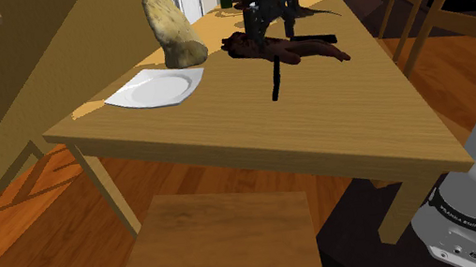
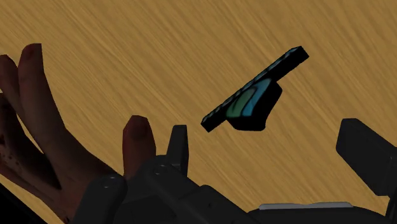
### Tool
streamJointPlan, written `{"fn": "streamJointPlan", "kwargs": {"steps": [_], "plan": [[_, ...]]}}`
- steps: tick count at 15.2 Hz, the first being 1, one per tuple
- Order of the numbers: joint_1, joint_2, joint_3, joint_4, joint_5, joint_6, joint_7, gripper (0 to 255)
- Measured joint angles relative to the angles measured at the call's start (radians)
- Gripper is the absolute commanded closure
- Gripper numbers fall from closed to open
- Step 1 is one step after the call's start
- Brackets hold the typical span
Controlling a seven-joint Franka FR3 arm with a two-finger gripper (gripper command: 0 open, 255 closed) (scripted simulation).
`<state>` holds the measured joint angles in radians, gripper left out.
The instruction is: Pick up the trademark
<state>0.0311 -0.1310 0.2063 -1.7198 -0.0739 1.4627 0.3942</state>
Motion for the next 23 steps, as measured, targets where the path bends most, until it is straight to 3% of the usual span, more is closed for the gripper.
{"fn": "streamJointPlan", "kwargs": {"steps": [5, 6, 16, 23], "plan": [[0.001, -0.013, 0.0, -0.076, 0.003, 0.062, 0.006, 0], [0.001, -0.014, 0.0, -0.082, 0.003, 0.067, 0.006, 255], [0.0, -0.014, 0.0, -0.086, 0.002, 0.073, 0.006, 255], [0.001, 0.005, 0.002, 0.013, -0.001, -0.009, 0.003, 255]]}}
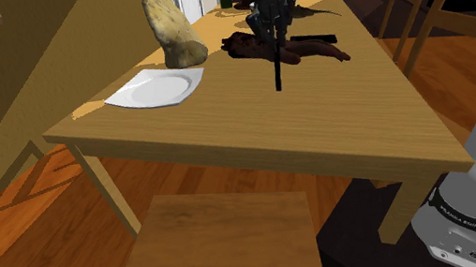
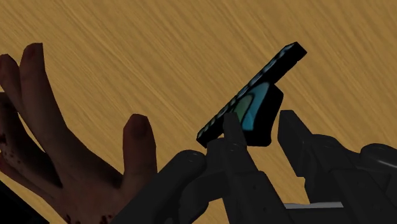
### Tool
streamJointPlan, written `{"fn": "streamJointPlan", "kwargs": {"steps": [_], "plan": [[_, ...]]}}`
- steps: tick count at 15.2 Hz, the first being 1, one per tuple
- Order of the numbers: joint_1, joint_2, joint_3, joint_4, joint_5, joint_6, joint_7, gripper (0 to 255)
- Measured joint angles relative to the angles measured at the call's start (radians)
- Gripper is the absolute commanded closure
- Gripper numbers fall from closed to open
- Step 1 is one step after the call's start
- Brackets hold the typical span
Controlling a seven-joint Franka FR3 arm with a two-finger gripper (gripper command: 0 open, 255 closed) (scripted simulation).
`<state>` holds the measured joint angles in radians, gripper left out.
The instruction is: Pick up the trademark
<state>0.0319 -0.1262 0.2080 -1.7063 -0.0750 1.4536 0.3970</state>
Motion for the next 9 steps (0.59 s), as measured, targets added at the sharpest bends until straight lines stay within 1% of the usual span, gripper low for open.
{"fn": "streamJointPlan", "kwargs": {"steps": [9], "plan": [[0.001, 0.038, 0.004, 0.163, -0.009, -0.126, -0.005, 255]]}}
